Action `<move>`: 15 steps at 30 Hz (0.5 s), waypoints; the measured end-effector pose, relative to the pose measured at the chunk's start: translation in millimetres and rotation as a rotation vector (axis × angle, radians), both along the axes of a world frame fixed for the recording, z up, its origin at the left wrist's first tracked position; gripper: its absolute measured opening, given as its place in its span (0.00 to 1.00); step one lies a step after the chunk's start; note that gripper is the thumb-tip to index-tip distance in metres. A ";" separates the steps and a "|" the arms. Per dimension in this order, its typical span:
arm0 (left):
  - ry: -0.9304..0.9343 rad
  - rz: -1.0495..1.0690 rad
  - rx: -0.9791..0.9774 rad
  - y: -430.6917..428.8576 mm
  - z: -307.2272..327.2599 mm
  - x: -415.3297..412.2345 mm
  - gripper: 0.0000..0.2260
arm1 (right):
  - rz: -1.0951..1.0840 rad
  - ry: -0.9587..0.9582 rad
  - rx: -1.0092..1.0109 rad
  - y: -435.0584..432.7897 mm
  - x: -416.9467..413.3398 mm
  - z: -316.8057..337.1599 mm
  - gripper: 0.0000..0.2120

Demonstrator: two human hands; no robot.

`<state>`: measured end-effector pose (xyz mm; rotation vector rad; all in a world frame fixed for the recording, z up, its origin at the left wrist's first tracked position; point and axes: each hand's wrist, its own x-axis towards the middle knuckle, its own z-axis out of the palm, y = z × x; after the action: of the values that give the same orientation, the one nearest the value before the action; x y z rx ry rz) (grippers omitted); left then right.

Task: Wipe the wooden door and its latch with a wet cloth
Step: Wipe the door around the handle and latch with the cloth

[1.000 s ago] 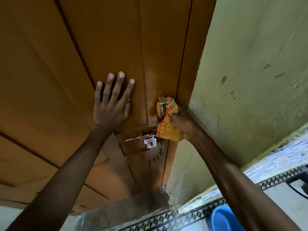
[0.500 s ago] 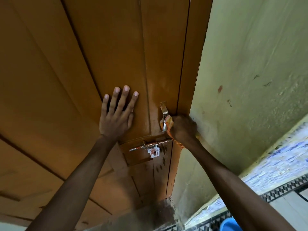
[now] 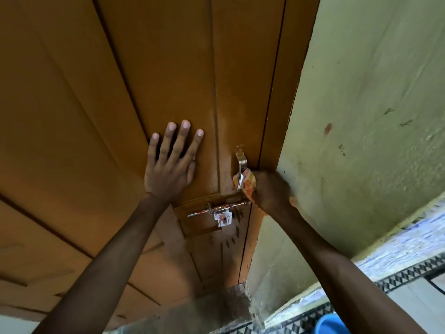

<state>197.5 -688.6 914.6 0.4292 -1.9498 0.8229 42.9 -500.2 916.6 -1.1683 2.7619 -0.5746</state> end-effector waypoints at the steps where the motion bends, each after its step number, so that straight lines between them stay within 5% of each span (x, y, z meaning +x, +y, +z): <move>1: -0.002 0.000 -0.001 -1.2 1.5 -0.8 0.28 | -0.008 0.156 0.070 0.2 0.6 3.7 0.13; 3: -0.009 0.010 0.001 -3.6 1.9 -2.4 0.28 | -0.016 0.161 0.063 -1.6 -4.6 9.1 0.12; 4: -0.009 0.014 -0.001 -4.0 1.4 -3.2 0.28 | -0.033 -0.052 -0.058 -1.3 -8.4 11.7 0.12; 6: -0.010 0.010 0.001 -3.8 0.0 -4.2 0.28 | -0.060 -0.813 -0.384 -0.1 -9.7 16.7 0.18; 8: -0.003 0.005 -0.008 -3.5 -1.6 -2.9 0.28 | -0.022 -1.061 -0.498 -1.3 -7.6 7.7 0.20; 13: 0.000 0.005 -0.014 -2.1 0.2 1.5 0.27 | 0.013 -0.053 0.016 -2.4 -0.7 -4.3 0.14; 15: -0.011 0.011 -0.003 -2.6 1.4 1.5 0.28 | -0.073 0.131 0.069 -2.7 3.4 -0.4 0.13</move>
<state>198.9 -691.2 916.0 0.4344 -1.9573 0.8364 46.4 -502.9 916.2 -1.1333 2.9191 -0.4197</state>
